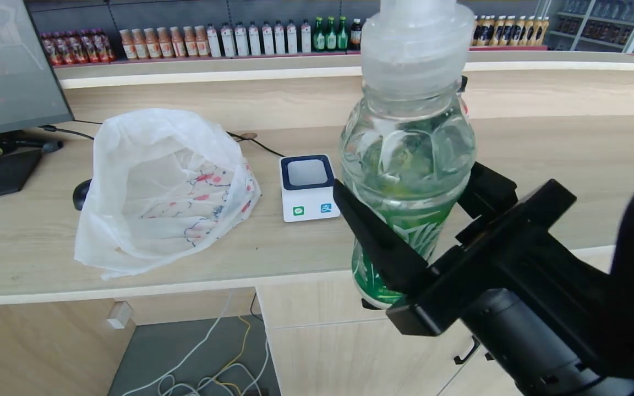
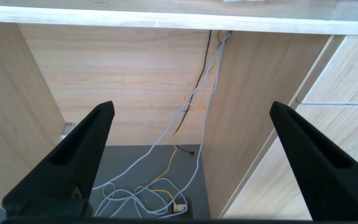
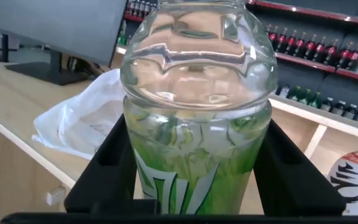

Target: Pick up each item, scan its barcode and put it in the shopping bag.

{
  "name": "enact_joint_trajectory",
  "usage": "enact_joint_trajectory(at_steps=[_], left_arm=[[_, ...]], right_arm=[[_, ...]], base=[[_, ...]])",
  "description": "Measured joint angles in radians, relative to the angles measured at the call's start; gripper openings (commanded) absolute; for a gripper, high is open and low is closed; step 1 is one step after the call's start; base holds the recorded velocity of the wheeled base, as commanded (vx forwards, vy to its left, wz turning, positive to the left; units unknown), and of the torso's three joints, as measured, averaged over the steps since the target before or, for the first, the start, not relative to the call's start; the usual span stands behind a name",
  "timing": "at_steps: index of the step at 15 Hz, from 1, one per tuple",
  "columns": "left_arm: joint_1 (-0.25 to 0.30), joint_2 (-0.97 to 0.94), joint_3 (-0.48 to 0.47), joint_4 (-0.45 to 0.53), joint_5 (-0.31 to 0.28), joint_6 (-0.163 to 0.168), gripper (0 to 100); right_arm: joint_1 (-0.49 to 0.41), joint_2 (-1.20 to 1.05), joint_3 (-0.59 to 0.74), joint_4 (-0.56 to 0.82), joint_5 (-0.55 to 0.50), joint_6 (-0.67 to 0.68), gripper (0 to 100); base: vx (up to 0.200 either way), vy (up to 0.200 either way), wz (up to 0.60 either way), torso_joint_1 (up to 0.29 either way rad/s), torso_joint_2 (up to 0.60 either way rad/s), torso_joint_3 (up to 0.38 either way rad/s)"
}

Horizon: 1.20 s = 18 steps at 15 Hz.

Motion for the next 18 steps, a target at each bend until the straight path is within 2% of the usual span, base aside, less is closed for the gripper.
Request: enact_joint_trajectory(at_steps=[3, 7, 11, 14, 18], left_arm=[[0.000, 0.000, 0.000, 0.000, 0.000, 0.000, 100], [0.000, 0.000, 0.000, 0.000, 0.000, 0.000, 100], [0.001, 0.000, 0.000, 0.000, 0.000, 0.000, 100], [0.000, 0.000, 0.000, 0.000, 0.000, 0.000, 100], [0.000, 0.000, 0.000, 0.000, 0.000, 0.000, 100]], right_arm=[[-0.066, 0.007, -0.073, 0.094, -0.001, 0.138, 0], [-0.210, 0.008, -0.168, 0.239, 0.020, 0.340, 0], [-0.361, 0.017, -0.197, 0.269, 0.193, 0.417, 0], [-0.397, 0.016, -0.156, 0.269, 0.261, 0.481, 0], [-0.404, 0.012, -0.145, 0.205, 0.261, 0.483, 0]], base=[[0.000, 0.000, 0.00, 0.000, 0.00, 0.000], [0.000, 0.000, 0.00, 0.000, 0.00, 0.000], [0.000, 0.000, 0.00, 0.000, 0.00, 0.000], [0.000, 0.000, 0.00, 0.000, 0.00, 0.000], [0.000, 0.000, 0.00, 0.000, 0.00, 0.000]])
